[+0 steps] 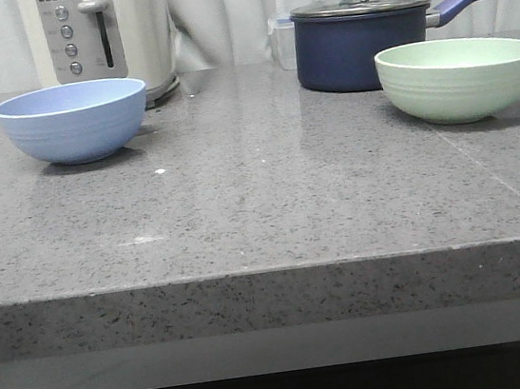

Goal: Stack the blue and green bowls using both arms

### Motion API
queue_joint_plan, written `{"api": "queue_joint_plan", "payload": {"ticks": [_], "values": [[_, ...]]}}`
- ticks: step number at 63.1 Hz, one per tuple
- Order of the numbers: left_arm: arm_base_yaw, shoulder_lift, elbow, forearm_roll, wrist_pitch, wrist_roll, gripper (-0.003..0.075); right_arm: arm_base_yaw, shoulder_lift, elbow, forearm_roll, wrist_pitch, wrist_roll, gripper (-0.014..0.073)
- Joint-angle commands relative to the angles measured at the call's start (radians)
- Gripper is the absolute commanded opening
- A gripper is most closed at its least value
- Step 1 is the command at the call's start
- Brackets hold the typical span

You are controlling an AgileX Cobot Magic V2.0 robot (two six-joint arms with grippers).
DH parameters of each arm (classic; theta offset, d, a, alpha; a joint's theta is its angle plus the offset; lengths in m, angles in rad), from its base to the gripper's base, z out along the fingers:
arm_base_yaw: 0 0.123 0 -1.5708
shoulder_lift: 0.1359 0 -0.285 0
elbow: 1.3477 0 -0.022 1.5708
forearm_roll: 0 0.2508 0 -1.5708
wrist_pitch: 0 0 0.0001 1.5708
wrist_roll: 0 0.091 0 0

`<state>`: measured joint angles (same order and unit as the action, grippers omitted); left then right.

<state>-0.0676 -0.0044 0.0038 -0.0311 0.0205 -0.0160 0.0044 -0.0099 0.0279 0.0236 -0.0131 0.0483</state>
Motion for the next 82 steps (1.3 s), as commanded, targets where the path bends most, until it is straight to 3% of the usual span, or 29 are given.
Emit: {"api": "queue_joint_plan", "payload": {"ticks": [1,55,68,82], "values": [[0.006,-0.017,0.006,-0.009,-0.078,0.003,-0.002,-0.005,-0.02,-0.017,0.0,-0.081,-0.002,-0.0063],[0.006,-0.017,-0.005,-0.009,-0.127,0.003,-0.002,-0.005,-0.02,-0.021,0.0,-0.105,-0.002,-0.0063],[0.006,-0.012,-0.189,-0.031,-0.077,-0.011,-0.002,-0.004,-0.019,-0.17,-0.002,0.04,-0.002,-0.0063],[0.006,0.094,-0.488,-0.031,0.186,-0.011,-0.002,-0.004,0.06,-0.411,-0.055,0.243,-0.002,-0.0063]]}}
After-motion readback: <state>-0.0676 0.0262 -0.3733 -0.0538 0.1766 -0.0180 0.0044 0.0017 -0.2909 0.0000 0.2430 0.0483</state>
